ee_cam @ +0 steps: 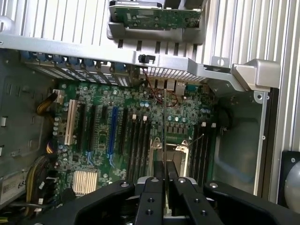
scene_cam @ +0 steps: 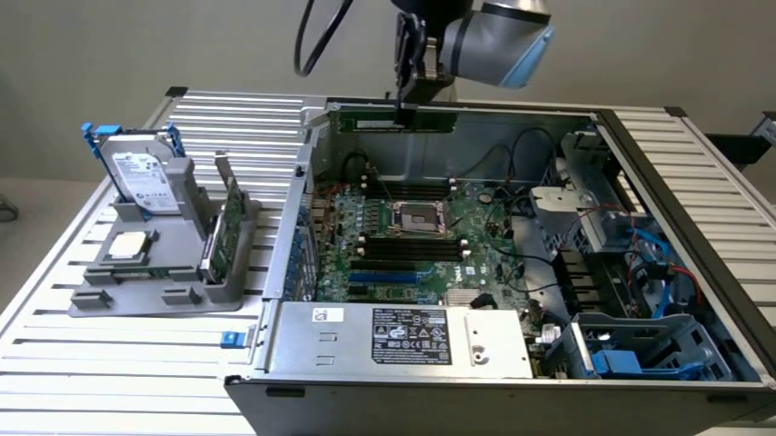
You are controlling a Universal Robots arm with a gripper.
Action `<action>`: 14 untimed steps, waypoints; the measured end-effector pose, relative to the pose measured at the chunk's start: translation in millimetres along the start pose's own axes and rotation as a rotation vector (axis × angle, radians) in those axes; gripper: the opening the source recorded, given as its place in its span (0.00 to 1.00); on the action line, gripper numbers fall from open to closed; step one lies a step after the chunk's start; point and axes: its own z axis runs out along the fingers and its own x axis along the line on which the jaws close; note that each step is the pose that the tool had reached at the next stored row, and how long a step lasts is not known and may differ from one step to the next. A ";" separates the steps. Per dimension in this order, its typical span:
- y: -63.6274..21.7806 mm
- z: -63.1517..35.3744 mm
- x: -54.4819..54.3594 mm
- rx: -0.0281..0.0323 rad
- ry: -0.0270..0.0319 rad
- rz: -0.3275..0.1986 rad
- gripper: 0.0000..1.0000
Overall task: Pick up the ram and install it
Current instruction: 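Pick up the ram and move it above insertion slot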
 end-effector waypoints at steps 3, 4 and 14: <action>-3.4 0.5 -0.1 0.0023 -0.0014 0.004 0.14; -4.4 0.5 -0.1 0.0030 -0.0016 0.006 0.14; -12.8 1.3 -1.8 0.0129 -0.0030 0.025 0.14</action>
